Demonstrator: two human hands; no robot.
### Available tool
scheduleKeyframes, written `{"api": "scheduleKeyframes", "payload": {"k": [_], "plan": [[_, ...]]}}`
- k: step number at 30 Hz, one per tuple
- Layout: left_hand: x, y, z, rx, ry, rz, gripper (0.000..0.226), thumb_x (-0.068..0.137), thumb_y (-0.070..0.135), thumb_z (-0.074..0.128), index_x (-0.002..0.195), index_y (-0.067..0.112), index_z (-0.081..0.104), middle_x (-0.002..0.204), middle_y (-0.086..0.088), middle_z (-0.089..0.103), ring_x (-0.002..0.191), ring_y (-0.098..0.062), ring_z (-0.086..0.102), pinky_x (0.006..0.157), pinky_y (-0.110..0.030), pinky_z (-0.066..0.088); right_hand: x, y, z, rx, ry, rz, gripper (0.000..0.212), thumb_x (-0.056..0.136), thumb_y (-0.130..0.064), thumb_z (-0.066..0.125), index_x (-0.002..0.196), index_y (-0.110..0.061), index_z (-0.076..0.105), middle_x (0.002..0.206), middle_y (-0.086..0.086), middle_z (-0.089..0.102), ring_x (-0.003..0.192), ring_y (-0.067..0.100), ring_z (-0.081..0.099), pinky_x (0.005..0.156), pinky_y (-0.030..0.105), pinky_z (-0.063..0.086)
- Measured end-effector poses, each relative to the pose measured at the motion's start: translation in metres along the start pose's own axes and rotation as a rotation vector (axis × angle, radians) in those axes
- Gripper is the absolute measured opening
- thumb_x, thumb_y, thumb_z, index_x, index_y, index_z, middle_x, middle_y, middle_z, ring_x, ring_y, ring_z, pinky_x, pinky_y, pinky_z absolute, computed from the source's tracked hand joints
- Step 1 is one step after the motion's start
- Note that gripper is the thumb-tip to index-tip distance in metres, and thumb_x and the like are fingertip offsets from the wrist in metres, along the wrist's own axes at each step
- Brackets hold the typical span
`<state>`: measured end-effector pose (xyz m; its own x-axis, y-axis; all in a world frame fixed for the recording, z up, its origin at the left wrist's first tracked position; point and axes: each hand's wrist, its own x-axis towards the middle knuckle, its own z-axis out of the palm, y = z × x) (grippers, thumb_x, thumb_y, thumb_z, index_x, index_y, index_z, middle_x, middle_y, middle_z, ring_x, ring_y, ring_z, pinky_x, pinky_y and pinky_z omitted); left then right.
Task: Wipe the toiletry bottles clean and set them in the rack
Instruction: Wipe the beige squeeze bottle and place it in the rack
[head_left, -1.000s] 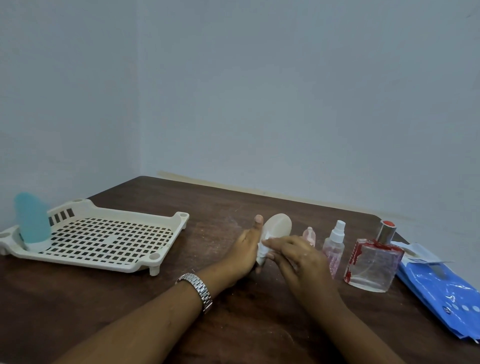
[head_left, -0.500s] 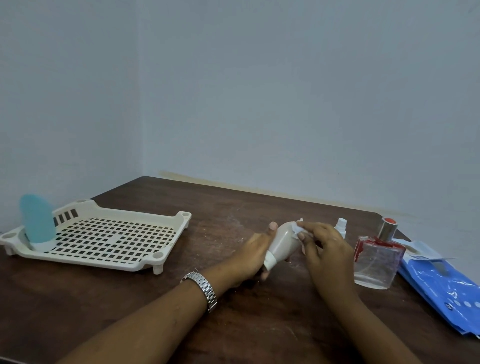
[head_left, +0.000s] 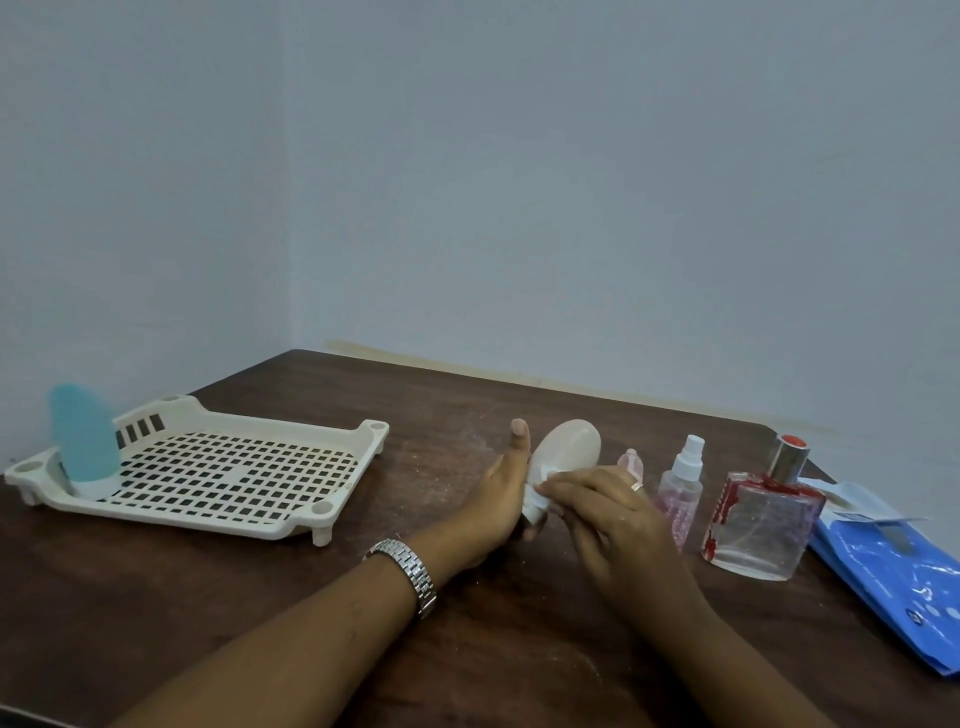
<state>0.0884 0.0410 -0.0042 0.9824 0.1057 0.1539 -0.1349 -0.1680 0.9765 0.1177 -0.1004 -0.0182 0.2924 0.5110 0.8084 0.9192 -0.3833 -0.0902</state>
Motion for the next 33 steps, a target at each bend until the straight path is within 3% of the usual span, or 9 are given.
{"api": "scheduleKeyframes", "payload": {"k": [4, 8, 12, 15, 18, 21, 23, 28, 33], "plan": [[0.000, 0.000, 0.002, 0.041, -0.039, 0.003, 0.078, 0.090, 0.061, 0.001, 0.079, 0.004, 0.053, 0.046, -0.006, 0.046, 0.033, -0.009, 0.041, 0.036, -0.013, 0.032, 0.004, 0.003, 0.000, -0.080, 0.084, 0.069, 0.027, 0.082, -0.003, 0.050, 0.101, -0.009, 0.069, 0.102, 0.002, 0.066, 0.097, 0.012, 0.054, 0.097, 0.005, 0.026], [-0.002, -0.002, 0.004, 0.110, -0.070, 0.000, 0.071, 0.090, 0.061, 0.008, 0.083, 0.009, 0.054, 0.049, -0.009, 0.047, 0.036, -0.011, 0.042, 0.036, -0.014, 0.033, 0.007, 0.011, -0.004, -0.103, 0.152, 0.234, 0.035, 0.074, 0.015, 0.064, 0.099, -0.009, 0.068, 0.101, 0.003, 0.066, 0.095, 0.008, 0.050, 0.088, 0.000, 0.026], [-0.002, -0.003, 0.004, 0.119, -0.142, 0.105, 0.060, 0.088, 0.060, 0.023, 0.075, 0.013, 0.059, 0.039, 0.002, 0.047, 0.032, -0.008, 0.043, 0.036, -0.016, 0.032, 0.008, 0.014, -0.007, -0.024, 0.232, 0.345, 0.032, 0.079, 0.012, 0.060, 0.099, -0.011, 0.068, 0.099, -0.004, 0.065, 0.091, 0.004, 0.053, 0.083, -0.001, 0.031], [-0.003, -0.005, 0.004, 0.111, -0.161, 0.101, 0.061, 0.086, 0.060, 0.028, 0.087, 0.009, 0.061, 0.041, 0.002, 0.050, 0.033, -0.007, 0.044, 0.035, -0.015, 0.031, 0.007, 0.012, -0.005, 0.052, 0.253, 0.410, 0.025, 0.083, 0.006, 0.060, 0.097, -0.013, 0.067, 0.095, -0.008, 0.063, 0.081, 0.000, 0.053, 0.075, -0.001, 0.035], [-0.004, -0.006, 0.004, 0.064, -0.156, 0.079, 0.059, 0.089, 0.057, 0.028, 0.097, 0.007, 0.058, 0.040, 0.004, 0.051, 0.031, -0.004, 0.044, 0.033, -0.016, 0.030, 0.006, 0.011, -0.002, 0.117, 0.273, 0.469, 0.024, 0.081, 0.004, 0.064, 0.094, -0.015, 0.068, 0.093, -0.010, 0.062, 0.084, -0.005, 0.053, 0.076, -0.001, 0.036], [-0.004, -0.007, 0.003, -0.009, -0.142, 0.068, 0.051, 0.094, 0.053, 0.026, 0.100, 0.011, 0.055, 0.043, 0.004, 0.053, 0.032, -0.003, 0.044, 0.032, -0.015, 0.029, 0.005, 0.009, -0.001, 0.238, 0.253, 0.550, 0.021, 0.083, -0.003, 0.065, 0.093, -0.021, 0.067, 0.091, -0.012, 0.061, 0.083, -0.005, 0.055, 0.080, 0.013, 0.044], [-0.003, -0.007, 0.002, -0.065, -0.114, 0.056, 0.048, 0.092, 0.055, 0.027, 0.096, 0.016, 0.054, 0.047, 0.000, 0.053, 0.033, -0.007, 0.043, 0.033, -0.016, 0.029, 0.005, 0.005, 0.001, 0.337, 0.211, 0.595, 0.018, 0.084, -0.008, 0.065, 0.090, -0.025, 0.065, 0.092, -0.007, 0.061, 0.083, -0.002, 0.055, 0.072, 0.012, 0.045], [0.004, -0.010, -0.001, -0.226, -0.021, -0.018, 0.057, 0.092, 0.060, 0.030, 0.091, 0.010, 0.058, 0.049, -0.008, 0.054, 0.035, -0.014, 0.037, 0.034, -0.018, 0.025, 0.001, -0.004, 0.007, 0.409, 0.103, 0.547, 0.014, 0.081, -0.013, 0.068, 0.087, -0.025, 0.064, 0.091, -0.007, 0.062, 0.087, -0.001, 0.056, 0.072, 0.009, 0.043], [0.006, -0.009, -0.004, -0.397, -0.106, -0.145, 0.061, 0.091, 0.062, 0.033, 0.085, 0.006, 0.056, 0.044, -0.009, 0.049, 0.029, -0.009, 0.030, 0.033, -0.013, 0.024, 0.002, -0.009, 0.005, 0.413, 0.137, 0.505, 0.025, 0.080, -0.012, 0.070, 0.085, -0.034, 0.060, 0.092, -0.009, 0.060, 0.091, -0.002, 0.055, 0.074, 0.008, 0.044]]}}
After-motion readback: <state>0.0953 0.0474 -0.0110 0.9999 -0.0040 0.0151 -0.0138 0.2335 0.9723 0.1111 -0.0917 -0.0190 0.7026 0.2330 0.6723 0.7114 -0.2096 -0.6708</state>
